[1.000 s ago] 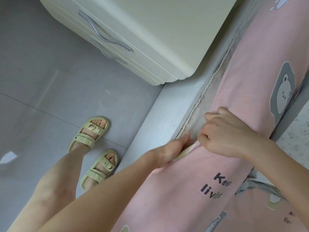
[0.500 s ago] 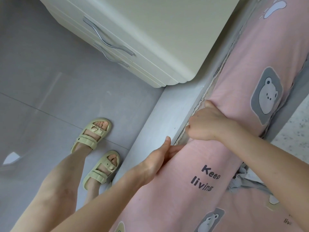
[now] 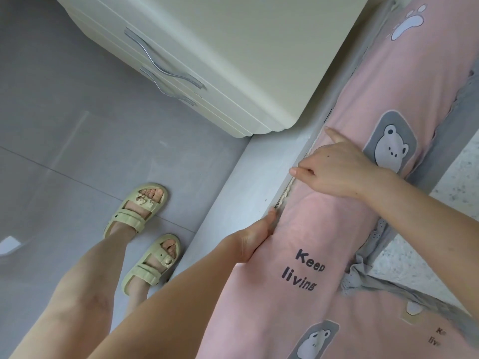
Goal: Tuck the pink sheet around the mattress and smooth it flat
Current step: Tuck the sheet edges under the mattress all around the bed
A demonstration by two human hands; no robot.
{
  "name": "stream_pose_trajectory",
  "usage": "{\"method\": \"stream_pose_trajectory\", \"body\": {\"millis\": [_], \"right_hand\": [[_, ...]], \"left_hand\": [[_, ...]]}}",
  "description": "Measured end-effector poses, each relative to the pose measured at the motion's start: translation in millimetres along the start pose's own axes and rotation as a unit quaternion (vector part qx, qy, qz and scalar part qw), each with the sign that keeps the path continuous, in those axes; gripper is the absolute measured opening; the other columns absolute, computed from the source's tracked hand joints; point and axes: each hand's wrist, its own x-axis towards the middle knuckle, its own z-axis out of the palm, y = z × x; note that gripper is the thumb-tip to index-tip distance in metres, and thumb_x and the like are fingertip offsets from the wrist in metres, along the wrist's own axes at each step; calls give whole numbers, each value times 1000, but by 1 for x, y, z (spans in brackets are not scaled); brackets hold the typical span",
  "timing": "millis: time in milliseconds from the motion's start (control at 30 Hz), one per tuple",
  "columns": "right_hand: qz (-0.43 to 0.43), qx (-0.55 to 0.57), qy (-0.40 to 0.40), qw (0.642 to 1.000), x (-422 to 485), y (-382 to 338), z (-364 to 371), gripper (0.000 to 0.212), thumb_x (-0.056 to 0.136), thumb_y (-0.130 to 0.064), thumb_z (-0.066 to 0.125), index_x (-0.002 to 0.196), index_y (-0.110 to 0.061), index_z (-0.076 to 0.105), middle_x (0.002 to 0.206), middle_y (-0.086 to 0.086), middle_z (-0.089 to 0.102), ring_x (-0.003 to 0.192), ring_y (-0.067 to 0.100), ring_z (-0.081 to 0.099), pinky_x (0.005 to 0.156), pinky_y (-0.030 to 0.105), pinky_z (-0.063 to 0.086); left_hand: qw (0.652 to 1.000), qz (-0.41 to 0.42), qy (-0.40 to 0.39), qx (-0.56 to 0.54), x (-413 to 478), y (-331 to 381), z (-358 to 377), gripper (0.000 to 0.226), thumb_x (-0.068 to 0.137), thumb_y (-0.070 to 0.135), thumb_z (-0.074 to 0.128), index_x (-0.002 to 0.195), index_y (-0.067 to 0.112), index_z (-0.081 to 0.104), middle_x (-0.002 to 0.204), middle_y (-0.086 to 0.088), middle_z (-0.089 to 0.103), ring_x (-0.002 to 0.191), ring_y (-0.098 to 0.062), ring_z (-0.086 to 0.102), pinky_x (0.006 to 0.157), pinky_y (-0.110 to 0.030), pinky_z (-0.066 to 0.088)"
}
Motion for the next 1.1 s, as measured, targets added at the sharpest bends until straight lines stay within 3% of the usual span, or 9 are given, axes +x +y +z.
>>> {"method": "stream_pose_trajectory", "body": {"millis": [200,300,433,533,633,700,800,967,1100], "right_hand": [[-25,-46,-80,995,17,-6,16,58,97,-52,7,94,-32,61,109,-10,67,121,10,49,117,47,-7],[-6,-69,-118,991,32,-10,21,71,94,-57,1,110,-28,64,123,-5,62,127,12,43,116,44,5],[18,-65,-165,984,47,-13,21,75,93,-62,2,131,-21,53,144,2,45,137,17,34,112,38,16],[10,-37,-151,988,53,-10,17,77,92,-64,3,114,-20,62,135,5,54,129,20,43,104,34,26],[1,60,-48,997,41,-4,8,76,91,-65,10,88,-17,68,94,1,67,99,24,58,87,32,41],[-22,106,-1,994,27,-12,6,70,92,-63,13,86,-19,67,88,-1,67,95,25,58,89,32,41],[-104,121,-22,987,-5,-53,15,60,96,-55,14,71,-21,56,71,-2,59,83,23,52,95,34,35],[-140,114,-94,979,-31,-110,36,55,100,-47,10,68,-24,50,84,-3,65,86,16,53,102,37,31],[-121,45,-144,981,-32,-139,47,64,100,-48,7,103,-18,63,117,5,64,114,20,53,106,37,25]], "left_hand": [[998,19,-4,-54,-14,-4,-12,86,80,80,8,110,23,65,112,-3,69,108,-24,63,102,-36,44],[987,93,37,-126,-22,-7,-16,80,86,74,7,118,25,61,119,-2,66,112,-20,60,103,-37,42],[978,171,86,-77,-28,-21,-10,62,92,66,12,118,34,59,122,11,63,116,-7,55,101,-29,38],[985,152,77,-32,-22,-29,0,59,93,64,14,120,36,58,125,15,60,118,-3,53,106,-28,34],[991,113,56,-47,-14,-32,10,61,95,61,13,120,32,60,110,9,70,101,-8,65,92,-25,46],[993,82,30,-78,-12,-34,8,66,95,61,10,117,28,63,113,0,70,105,-18,65,96,-31,47],[996,54,4,-76,-15,-40,0,71,91,68,9,104,31,69,124,-6,64,119,-26,57,108,-39,38],[995,74,53,-48,-27,-77,-25,76,90,69,7,115,27,66,120,0,67,117,-19,59,109,-39,37],[970,140,177,-89,-59,-120,-45,70,96,58,11,112,18,66,115,-1,69,107,-16,61,93,-29,42]]}}
